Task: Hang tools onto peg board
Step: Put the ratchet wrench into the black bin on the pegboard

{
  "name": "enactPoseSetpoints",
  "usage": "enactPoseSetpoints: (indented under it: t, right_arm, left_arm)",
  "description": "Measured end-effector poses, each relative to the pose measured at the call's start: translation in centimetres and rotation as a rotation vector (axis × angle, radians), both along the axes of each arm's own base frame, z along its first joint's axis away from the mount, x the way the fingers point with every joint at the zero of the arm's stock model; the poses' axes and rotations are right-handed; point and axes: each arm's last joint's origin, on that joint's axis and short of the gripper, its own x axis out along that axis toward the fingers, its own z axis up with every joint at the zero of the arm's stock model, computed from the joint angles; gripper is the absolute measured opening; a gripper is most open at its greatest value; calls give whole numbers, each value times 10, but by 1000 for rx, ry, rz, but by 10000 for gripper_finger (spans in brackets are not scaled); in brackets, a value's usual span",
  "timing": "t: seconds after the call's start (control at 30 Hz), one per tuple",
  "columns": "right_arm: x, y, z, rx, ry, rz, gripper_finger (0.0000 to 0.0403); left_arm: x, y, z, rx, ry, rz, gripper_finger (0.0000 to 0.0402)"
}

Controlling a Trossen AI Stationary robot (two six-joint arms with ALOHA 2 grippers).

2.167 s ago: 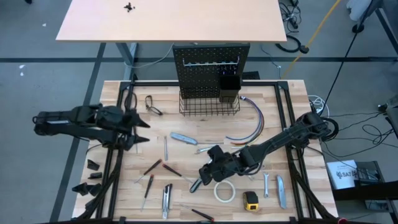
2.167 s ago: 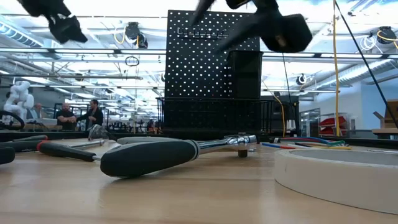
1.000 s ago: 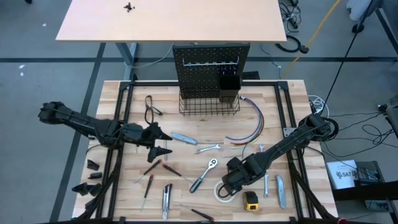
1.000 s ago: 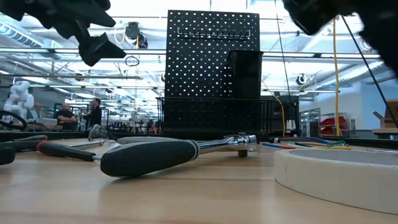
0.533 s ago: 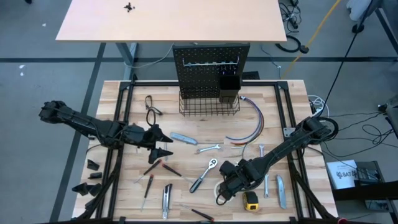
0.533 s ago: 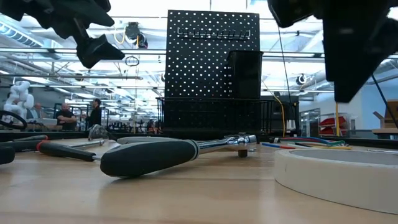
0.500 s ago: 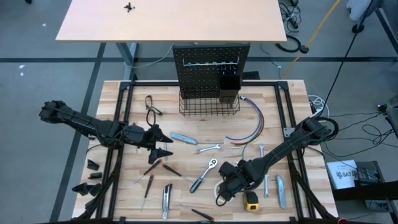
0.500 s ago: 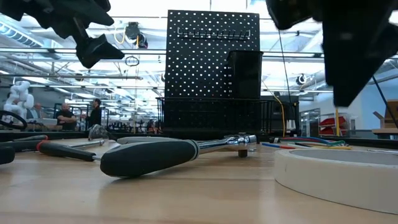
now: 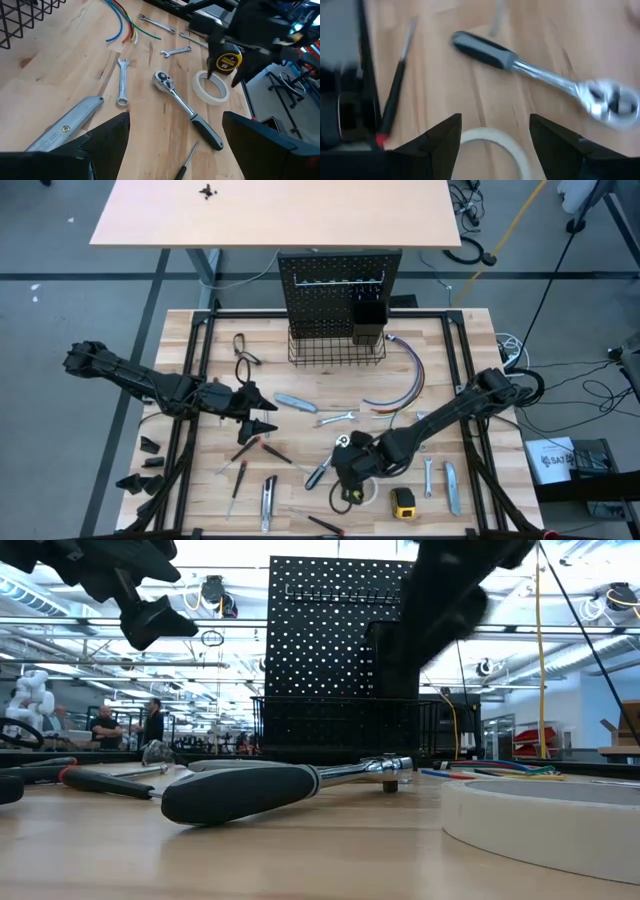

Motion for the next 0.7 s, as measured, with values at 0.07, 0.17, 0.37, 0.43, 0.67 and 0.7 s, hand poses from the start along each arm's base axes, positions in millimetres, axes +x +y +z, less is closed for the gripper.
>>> enactPoseSetpoints:
  t: [0.07, 0.17, 0.37, 0.43, 0.67, 0.7]
  right_arm:
    - [5, -3, 5, -93, -57, 150, 227]
    - [10, -7, 7, -283, -135, 349, 227]
    - [19, -20, 7, -402, -178, 538, 226]
    - [21, -25, 5, -389, -166, 552, 226]
    - [31, -33, -20, -392, -111, 680, 226]
    - [31, -34, -23, -399, -101, 693, 226]
  left_arm:
    - [0, 0, 0, -3, 0, -3, 318]
    - [0, 0, 0, -3, 5, -4, 318]
    - [0, 0, 0, -10, 6, -5, 318]
    - [0, 0, 0, -14, 10, -12, 318]
    - [-2, 0, -3, -11, 41, -19, 318]
    - [-2, 0, -3, -13, 45, -20, 318]
